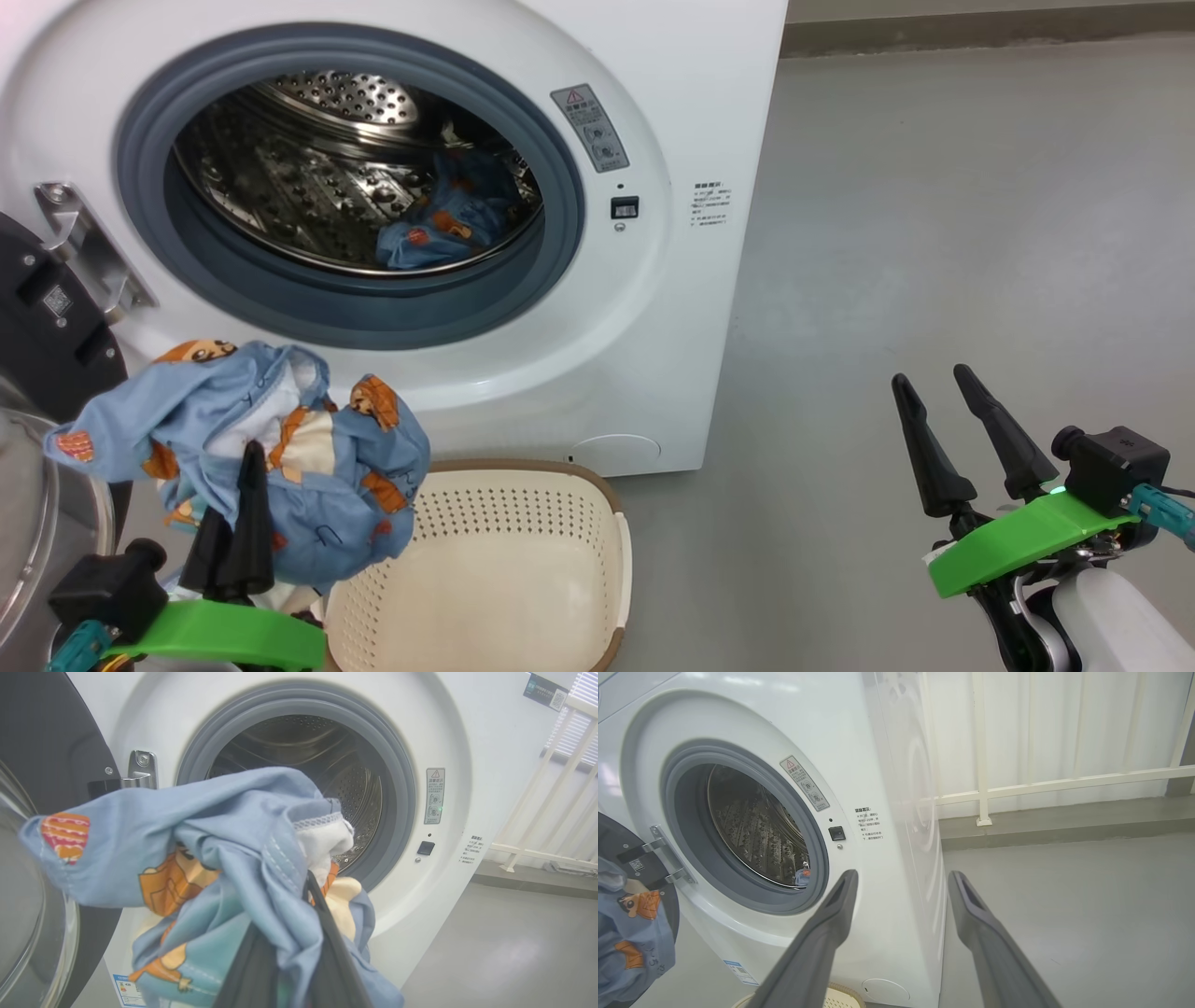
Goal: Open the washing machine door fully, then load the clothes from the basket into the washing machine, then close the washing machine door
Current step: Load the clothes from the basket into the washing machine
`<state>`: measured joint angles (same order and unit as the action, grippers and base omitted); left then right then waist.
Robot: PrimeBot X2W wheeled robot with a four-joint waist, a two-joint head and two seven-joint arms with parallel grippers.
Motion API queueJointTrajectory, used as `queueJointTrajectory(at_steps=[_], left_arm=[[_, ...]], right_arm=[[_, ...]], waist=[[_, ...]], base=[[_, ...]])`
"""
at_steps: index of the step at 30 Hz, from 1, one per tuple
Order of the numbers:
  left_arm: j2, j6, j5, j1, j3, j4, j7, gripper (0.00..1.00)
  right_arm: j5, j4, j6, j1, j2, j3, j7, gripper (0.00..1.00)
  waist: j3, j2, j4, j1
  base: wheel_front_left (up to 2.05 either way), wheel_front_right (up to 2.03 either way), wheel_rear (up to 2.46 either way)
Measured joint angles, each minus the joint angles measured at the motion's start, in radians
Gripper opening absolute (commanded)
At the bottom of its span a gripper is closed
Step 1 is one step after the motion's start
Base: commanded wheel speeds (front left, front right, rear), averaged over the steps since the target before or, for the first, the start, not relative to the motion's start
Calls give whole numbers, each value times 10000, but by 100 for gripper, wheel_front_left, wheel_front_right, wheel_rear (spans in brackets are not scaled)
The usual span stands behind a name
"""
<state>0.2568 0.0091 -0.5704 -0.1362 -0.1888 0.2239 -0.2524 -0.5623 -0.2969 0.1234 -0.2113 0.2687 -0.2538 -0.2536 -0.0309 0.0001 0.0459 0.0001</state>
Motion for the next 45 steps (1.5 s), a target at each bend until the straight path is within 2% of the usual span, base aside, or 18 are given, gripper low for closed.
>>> queueJointTrajectory(at_steps=[20, 26, 34, 45], left_arm=[[-82, -104, 125, -84, 151, -82, -2, 0], [-48, -190, 280, -870, 138, 119, -2, 0], [-6, -454, 276, -2720, 128, 1496, 29, 0], [430, -892, 380, -5799, 157, 4483, 69, 0]], right_arm=[[2, 105, 0, -44, -10, -96, -2, 100], [2, 176, 0, -88, -102, -380, 0, 100], [12, 290, 0, -442, -171, -522, -2, 100], [178, 656, 0, -1052, -512, -648, -2, 100]], waist=[[-340, 0, 326, 0], [-608, 0, 591, 0], [-1145, 0, 1002, 0], [-2358, 0, 1693, 1]], base=[[0, 0, 0], [0, 0, 0], [0, 0, 0], [0, 0, 0]])
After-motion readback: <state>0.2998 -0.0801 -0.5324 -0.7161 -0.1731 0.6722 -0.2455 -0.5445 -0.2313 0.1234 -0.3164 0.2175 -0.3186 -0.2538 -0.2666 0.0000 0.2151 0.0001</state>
